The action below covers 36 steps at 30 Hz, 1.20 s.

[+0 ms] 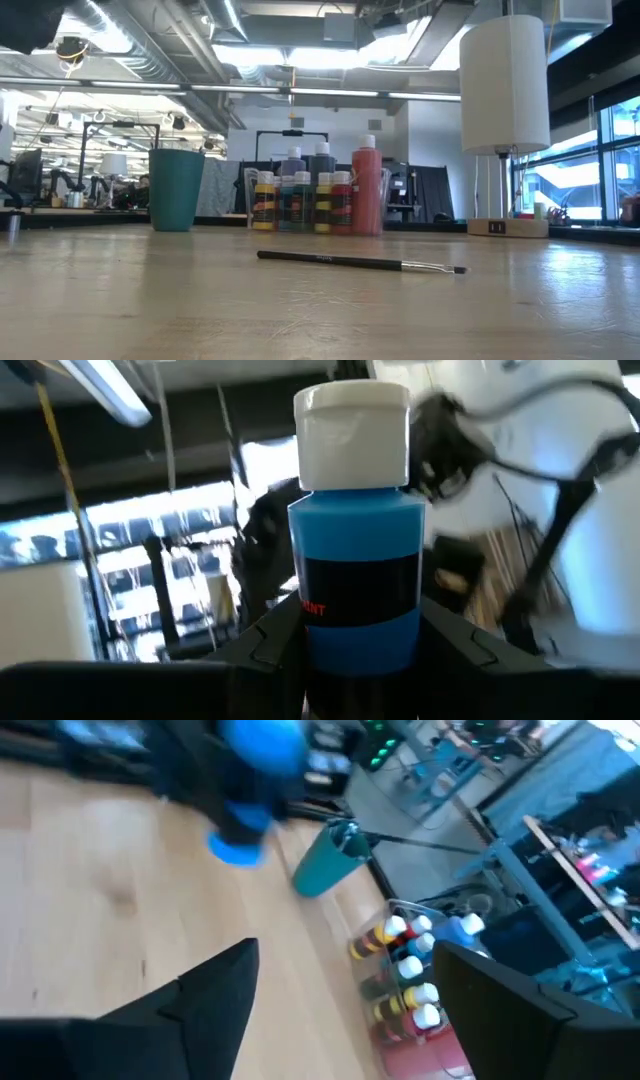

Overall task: Pick & Place Paint Supplies
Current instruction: Put the blue paint bottle into the transparent bin

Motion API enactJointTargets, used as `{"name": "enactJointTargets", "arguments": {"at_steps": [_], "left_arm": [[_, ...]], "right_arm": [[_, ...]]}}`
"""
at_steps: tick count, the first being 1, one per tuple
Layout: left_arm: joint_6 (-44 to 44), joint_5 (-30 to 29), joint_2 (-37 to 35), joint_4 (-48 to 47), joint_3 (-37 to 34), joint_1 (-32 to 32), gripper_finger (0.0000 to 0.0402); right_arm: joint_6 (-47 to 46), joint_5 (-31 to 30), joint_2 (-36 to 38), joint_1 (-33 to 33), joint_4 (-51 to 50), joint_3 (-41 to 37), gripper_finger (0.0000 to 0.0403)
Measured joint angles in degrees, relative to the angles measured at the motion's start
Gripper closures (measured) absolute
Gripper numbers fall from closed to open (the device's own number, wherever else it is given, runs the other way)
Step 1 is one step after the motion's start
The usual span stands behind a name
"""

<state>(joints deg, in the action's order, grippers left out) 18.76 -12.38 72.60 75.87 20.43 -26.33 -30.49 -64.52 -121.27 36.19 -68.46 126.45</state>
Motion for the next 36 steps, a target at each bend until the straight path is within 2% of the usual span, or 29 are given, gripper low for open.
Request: {"name": "enactJointTargets", "arguments": {"at_steps": [4,9,11,15,17,23,32,36], "left_arm": [[0.4,1.3,0.0,5.1,0.0,-0.2,0.0276],[2.0,3.5,0.0,7.1,0.2,-0.3,0.0275],[2.0,3.5,0.0,7.0,0.8,-0.3,0.0276],[2.0,4.0,0.0,6.3,1.7,-0.3,0.0277],[2.0,5.3,0.0,6.2,2.0,-0.3,0.0277],[2.0,6.5,0.0,6.2,2.1,-0.3,0.0277],[3.1,6.1,0.0,5.0,2.1,-0.3,0.0275],[3.1,6.0,0.0,4.8,2.1,-0.3,0.0275]], "right_arm": [[1.0,0.0,0.0,-0.9,4.4,0.0,0.0100],[9.6,1.0,0.0,-1.9,14.0,-0.8,0.0100],[14.1,4.1,-0.1,-2.2,17.6,-1.3,0.0100],[22.0,14.1,-0.2,-3.6,25.9,-1.3,0.0100],[24.2,16.5,-0.5,-4.4,29.1,-1.3,0.0100],[24.9,17.0,-0.5,-6.7,33.0,-1.3,0.0100],[25.5,28.9,-1.5,-10.7,36.3,-1.3,0.0100],[25.8,29.2,-1.8,-11.5,36.5,-1.3,0.0100]]}}
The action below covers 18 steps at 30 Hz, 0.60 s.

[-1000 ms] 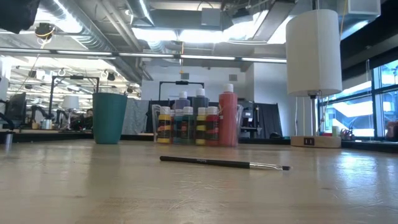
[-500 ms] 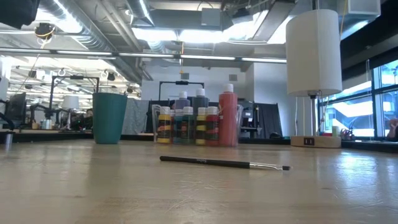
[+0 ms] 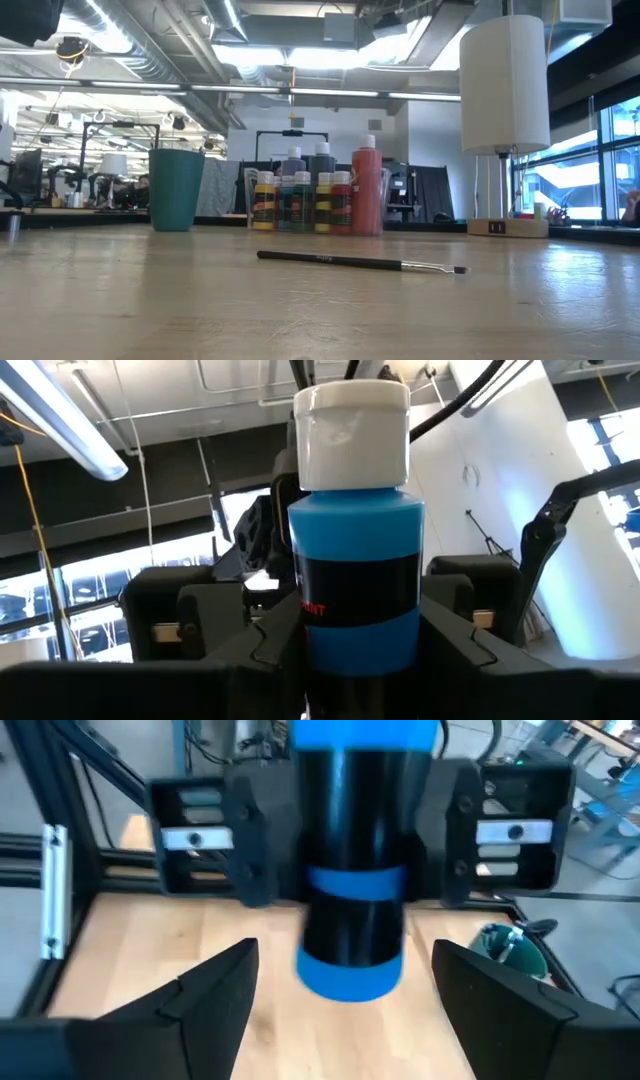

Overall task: Pick & Place Paint Supplies
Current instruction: Put the blue paint bottle into the transparent bin

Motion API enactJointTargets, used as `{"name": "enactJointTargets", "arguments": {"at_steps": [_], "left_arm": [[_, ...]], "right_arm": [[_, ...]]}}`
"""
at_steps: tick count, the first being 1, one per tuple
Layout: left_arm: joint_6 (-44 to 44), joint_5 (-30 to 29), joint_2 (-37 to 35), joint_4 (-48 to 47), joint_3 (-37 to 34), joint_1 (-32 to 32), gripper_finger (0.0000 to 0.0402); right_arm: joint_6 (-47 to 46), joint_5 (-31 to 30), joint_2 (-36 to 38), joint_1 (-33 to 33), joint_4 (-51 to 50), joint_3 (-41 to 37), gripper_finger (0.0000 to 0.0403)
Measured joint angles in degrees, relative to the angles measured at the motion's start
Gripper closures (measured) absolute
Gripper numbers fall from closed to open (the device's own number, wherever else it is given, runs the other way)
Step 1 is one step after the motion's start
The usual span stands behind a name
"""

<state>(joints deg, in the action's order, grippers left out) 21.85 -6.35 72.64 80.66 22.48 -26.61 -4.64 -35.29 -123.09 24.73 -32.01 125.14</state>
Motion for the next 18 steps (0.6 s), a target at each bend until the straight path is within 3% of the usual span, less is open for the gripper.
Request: {"name": "enactJointTargets", "arguments": {"at_steps": [9,18], "left_arm": [[0.4,-0.6,0.0,-0.9,0.0,0.0,0.0275],[0.4,-1.5,0.0,-1.3,0.0,0.0,0.0275]], "right_arm": [[0.6,0.0,-0.1,0.0,-0.1,0.0,0.0105],[1.2,0.0,-0.1,-0.1,0.5,0.0,0.0180]]}}
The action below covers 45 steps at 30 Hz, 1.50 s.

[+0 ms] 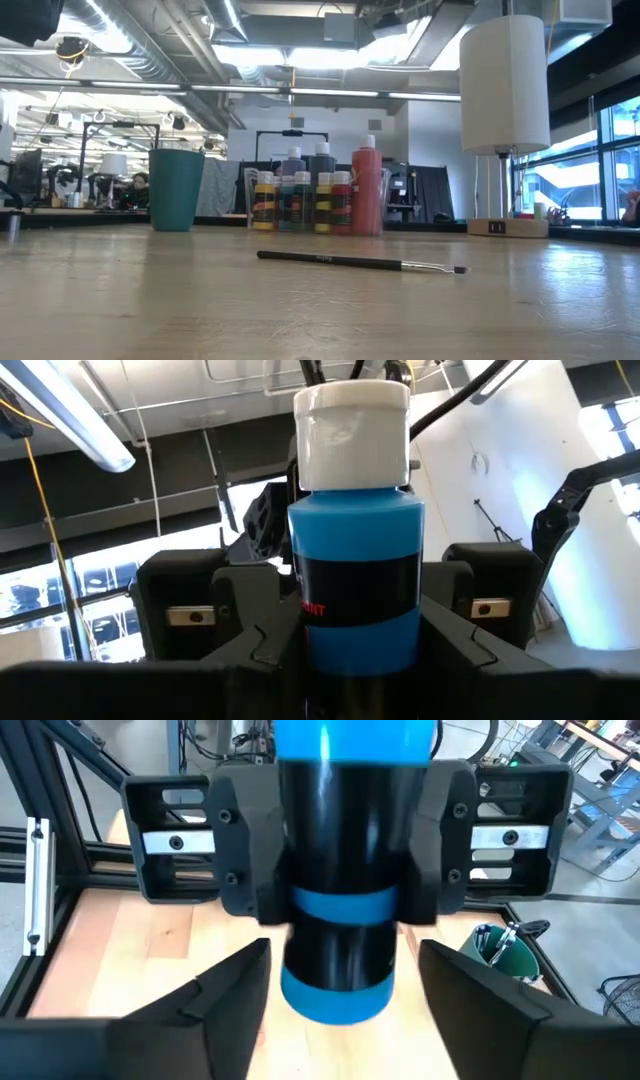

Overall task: Pick & Place Paint Supplies
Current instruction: Put the blue paint bottle into the transparent bin

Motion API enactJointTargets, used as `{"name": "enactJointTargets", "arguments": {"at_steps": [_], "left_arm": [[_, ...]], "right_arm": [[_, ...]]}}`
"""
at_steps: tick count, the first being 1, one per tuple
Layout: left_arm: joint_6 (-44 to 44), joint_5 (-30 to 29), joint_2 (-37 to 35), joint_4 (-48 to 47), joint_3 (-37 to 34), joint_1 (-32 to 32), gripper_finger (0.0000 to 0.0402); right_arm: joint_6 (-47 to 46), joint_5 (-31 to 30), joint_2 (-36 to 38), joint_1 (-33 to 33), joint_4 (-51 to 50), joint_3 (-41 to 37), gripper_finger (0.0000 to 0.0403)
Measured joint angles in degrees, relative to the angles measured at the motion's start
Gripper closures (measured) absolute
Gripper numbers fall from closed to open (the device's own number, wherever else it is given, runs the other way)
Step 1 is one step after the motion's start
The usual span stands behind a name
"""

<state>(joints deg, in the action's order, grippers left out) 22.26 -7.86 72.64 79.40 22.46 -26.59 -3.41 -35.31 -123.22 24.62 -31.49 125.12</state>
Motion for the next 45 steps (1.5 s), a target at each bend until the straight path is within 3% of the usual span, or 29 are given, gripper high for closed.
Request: {"name": "enactJointTargets", "arguments": {"at_steps": [9,16,29,45], "left_arm": [[-0.1,-0.1,0.0,-0.3,0.0,0.0,0.0273],[0.4,-1.1,0.0,-1.2,0.0,0.0,0.0249],[2.5,-1.8,-0.8,2.9,0.0,-2.3,0.0166],[2.3,-5.5,-3.3,1.5,0.0,-3.3,0.0160]], "right_arm": [[0.8,0.2,0.0,0.0,-0.5,0.0,0.0275],[1.3,0.2,0.0,0.0,-1.3,0.0,0.0276],[-0.6,-0.1,0.0,0.2,-4.7,0.0,0.0274],[-1.3,-0.1,0.0,0.2,-5.6,0.0,0.0273]]}}
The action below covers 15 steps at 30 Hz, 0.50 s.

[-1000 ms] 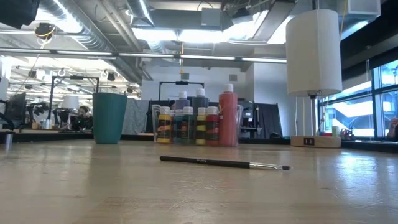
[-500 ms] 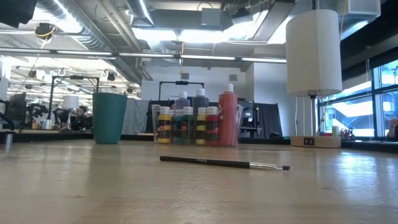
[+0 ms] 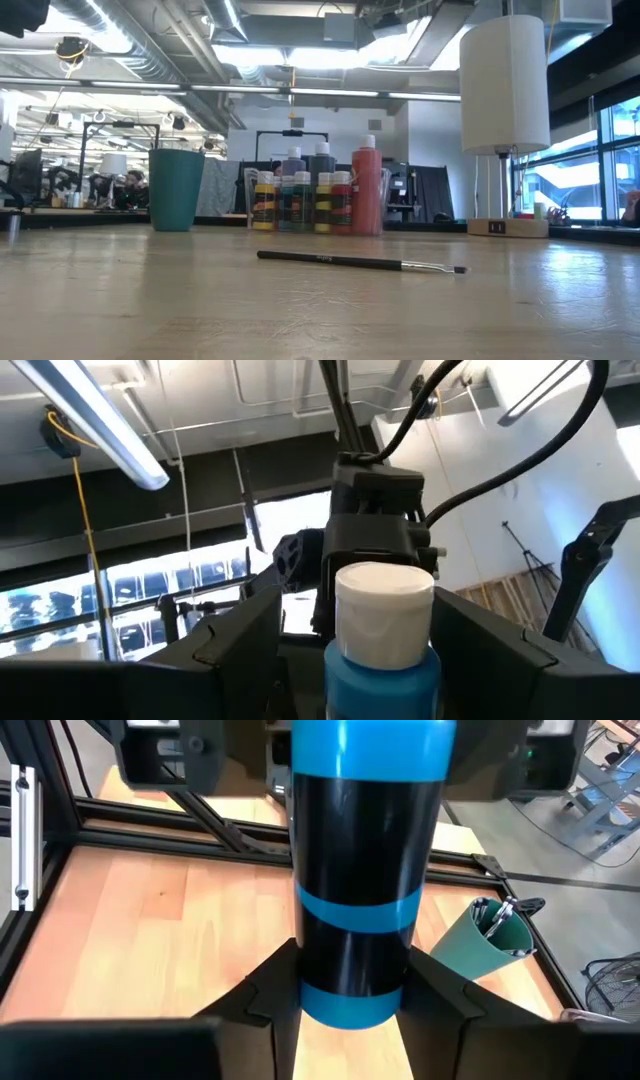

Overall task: Pick & Place Paint Supplies
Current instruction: Put the blue paint bottle into the transparent bin

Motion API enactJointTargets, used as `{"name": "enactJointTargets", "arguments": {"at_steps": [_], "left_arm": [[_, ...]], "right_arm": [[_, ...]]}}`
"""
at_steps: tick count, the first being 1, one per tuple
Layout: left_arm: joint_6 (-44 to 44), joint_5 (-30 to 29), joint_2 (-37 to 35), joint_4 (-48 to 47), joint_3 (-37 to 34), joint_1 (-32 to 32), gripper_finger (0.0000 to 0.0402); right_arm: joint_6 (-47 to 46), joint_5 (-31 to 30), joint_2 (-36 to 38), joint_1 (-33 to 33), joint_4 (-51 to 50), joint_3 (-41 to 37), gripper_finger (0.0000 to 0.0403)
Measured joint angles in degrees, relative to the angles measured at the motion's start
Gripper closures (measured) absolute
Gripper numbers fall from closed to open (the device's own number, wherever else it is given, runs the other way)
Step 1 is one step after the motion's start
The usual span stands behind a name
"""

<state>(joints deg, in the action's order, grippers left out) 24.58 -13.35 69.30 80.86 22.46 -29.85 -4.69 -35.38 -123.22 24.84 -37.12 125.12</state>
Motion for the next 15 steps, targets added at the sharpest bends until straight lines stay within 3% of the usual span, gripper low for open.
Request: {"name": "enactJointTargets", "arguments": {"at_steps": [15], "left_arm": [[0.0,-0.7,0.0,-5.0,3.0,-0.1,0.0231]], "right_arm": [[-0.5,0.0,0.0,0.0,-0.4,0.0,0.0273]]}}
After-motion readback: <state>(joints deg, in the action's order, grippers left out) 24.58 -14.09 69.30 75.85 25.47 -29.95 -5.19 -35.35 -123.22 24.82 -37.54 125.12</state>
